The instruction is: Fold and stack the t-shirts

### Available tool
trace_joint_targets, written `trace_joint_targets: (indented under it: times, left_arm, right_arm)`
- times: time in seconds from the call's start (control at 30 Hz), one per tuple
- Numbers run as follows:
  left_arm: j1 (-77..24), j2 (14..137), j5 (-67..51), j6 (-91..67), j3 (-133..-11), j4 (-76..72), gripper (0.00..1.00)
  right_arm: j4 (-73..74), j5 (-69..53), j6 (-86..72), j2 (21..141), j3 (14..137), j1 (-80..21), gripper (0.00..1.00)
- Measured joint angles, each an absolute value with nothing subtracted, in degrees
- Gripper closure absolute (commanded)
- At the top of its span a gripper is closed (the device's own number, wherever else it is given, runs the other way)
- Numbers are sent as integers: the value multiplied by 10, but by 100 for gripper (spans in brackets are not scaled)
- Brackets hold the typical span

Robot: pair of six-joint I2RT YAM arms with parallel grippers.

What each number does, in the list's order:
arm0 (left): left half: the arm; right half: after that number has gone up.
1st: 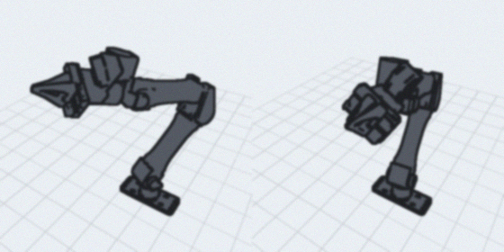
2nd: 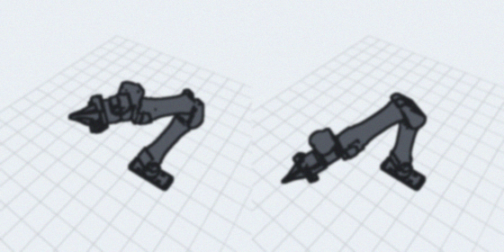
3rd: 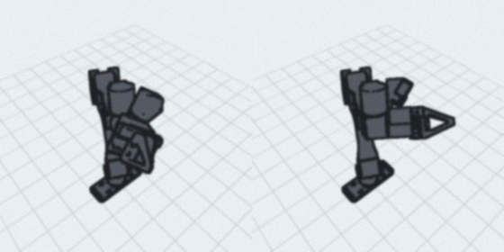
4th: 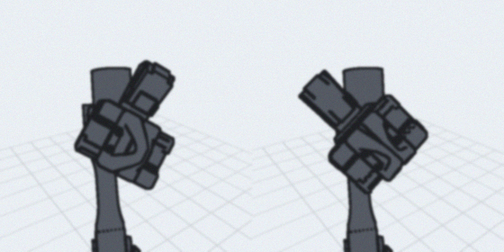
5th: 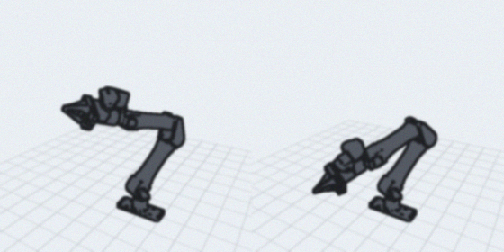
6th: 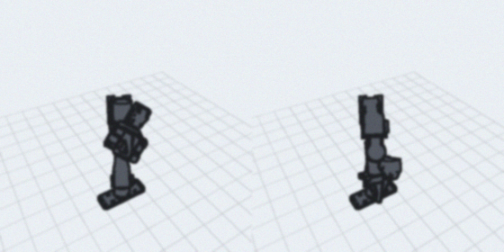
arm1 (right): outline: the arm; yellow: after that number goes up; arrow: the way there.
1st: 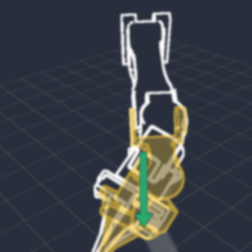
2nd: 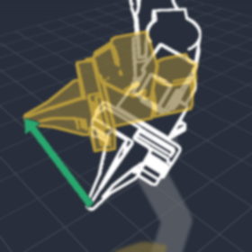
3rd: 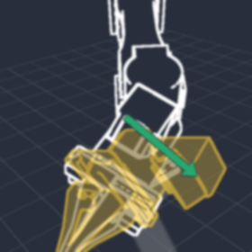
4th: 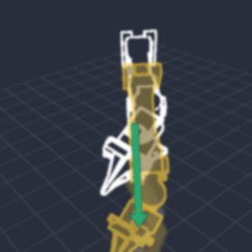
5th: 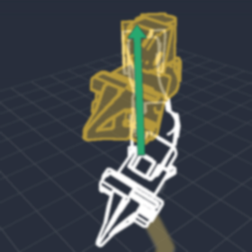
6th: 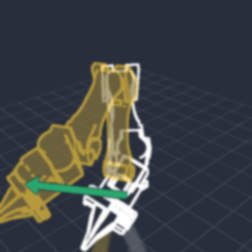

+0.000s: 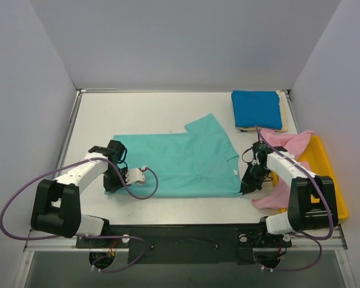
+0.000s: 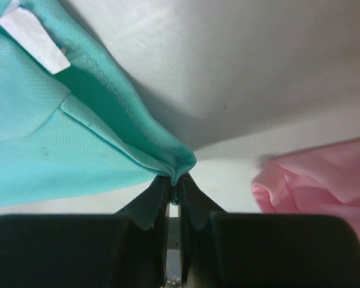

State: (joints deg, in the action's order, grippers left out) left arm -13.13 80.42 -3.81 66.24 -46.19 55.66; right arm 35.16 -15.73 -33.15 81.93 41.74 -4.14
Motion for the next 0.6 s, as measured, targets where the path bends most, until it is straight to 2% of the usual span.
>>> trace_joint_targets:
  times: [0.03, 0.07, 0.1, 0.2, 0.23, 0.27, 0.4, 0.5, 0.6]
  left_arm:
    - [-134, 798, -39, 658, -457, 568, 76]
    - [-136, 794, -40, 653, -453, 579, 70]
    - [-137, 792, -42, 648, -450, 587, 65]
    - [-138, 791, -38, 636, -450, 609, 55]
    - [-138, 791, -34, 632, -451, 618, 53]
    - [-138, 791, -32, 628, -454, 625, 53]
    - [-127, 809, -25, 612, -532, 684, 41]
    - [-87, 862, -71, 577, -682, 715, 39]
    - [-37, 935, -133, 517, -837, 713, 39]
  right_arm:
    - [357, -155, -332, 811, 410, -42, 93]
    - [364, -150, -333, 803, 403, -42, 78]
    - [369, -147, -333, 797, 398, -42, 70]
    - [388, -128, -334, 785, 394, -41, 53]
    - [391, -122, -332, 784, 395, -41, 52]
    - [397, -118, -331, 784, 397, -42, 23]
    - [430, -89, -314, 779, 462, -65, 22]
    - [440, -71, -271, 788, 593, -106, 26]
    - [437, -72, -204, 858, 780, -132, 28]
